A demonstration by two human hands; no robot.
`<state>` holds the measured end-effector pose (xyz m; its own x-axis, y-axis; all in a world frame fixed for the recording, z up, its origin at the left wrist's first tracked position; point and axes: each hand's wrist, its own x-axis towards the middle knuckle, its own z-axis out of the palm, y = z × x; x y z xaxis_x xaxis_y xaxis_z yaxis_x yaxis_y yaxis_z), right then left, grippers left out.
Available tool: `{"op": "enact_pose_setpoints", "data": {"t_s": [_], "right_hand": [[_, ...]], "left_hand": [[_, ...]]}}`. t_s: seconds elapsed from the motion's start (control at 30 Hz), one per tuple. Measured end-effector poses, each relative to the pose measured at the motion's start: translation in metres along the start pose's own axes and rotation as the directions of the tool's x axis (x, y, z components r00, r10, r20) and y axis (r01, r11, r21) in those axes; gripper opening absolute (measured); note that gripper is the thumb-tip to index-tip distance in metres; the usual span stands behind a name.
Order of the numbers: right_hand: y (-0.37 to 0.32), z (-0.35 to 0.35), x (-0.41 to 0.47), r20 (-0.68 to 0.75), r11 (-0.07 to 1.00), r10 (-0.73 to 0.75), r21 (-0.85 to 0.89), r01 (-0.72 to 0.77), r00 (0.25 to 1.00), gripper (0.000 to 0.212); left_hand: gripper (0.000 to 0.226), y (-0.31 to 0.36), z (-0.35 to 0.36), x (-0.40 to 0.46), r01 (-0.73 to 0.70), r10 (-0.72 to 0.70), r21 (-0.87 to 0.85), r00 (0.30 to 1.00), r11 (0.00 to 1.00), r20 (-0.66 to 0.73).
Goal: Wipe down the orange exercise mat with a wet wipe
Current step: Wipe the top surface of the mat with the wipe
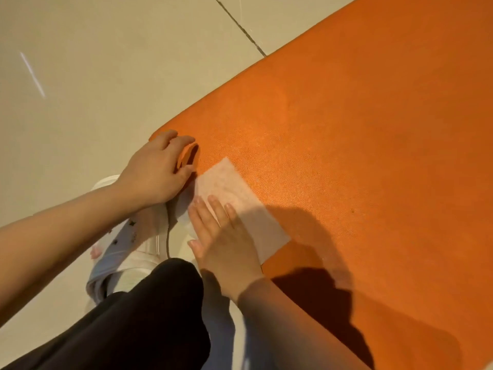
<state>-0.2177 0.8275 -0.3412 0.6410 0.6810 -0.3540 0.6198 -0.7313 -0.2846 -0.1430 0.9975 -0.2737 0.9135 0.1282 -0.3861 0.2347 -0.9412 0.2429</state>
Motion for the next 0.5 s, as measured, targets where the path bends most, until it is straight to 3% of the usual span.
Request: {"op": "enact_pose_setpoints", "data": {"t_s": [0.1, 0.27, 0.4, 0.5], "right_hand": [[0.021, -0.020, 0.001, -0.060, 0.998, -0.022, 0.054, 0.026, 0.998, 0.062], [0.139, -0.045, 0.026, -0.330, 0.953, 0.301, 0.142, -0.268, 0.895, 0.057], [0.237, -0.076, 0.032, -0.278, 0.793, 0.608, 0.252, -0.554, 0.744, 0.063], [0.237, -0.084, 0.042, -0.242, 0.706, 0.706, 0.309, -0.637, 0.665, 0.058]], "left_hand": [[0.067, -0.008, -0.001, 0.012, 0.085, -0.089, 0.086, 0.995, 0.993, 0.043], [0.080, -0.012, 0.000, 0.017, 0.067, -0.068, 0.013, 0.994, 0.998, 0.083], [0.078, -0.016, -0.001, 0.017, 0.047, -0.049, 0.039, 0.997, 0.998, 0.061], [0.075, -0.022, -0.008, 0.022, 0.059, -0.059, 0.007, 0.998, 0.998, 0.027]]}}
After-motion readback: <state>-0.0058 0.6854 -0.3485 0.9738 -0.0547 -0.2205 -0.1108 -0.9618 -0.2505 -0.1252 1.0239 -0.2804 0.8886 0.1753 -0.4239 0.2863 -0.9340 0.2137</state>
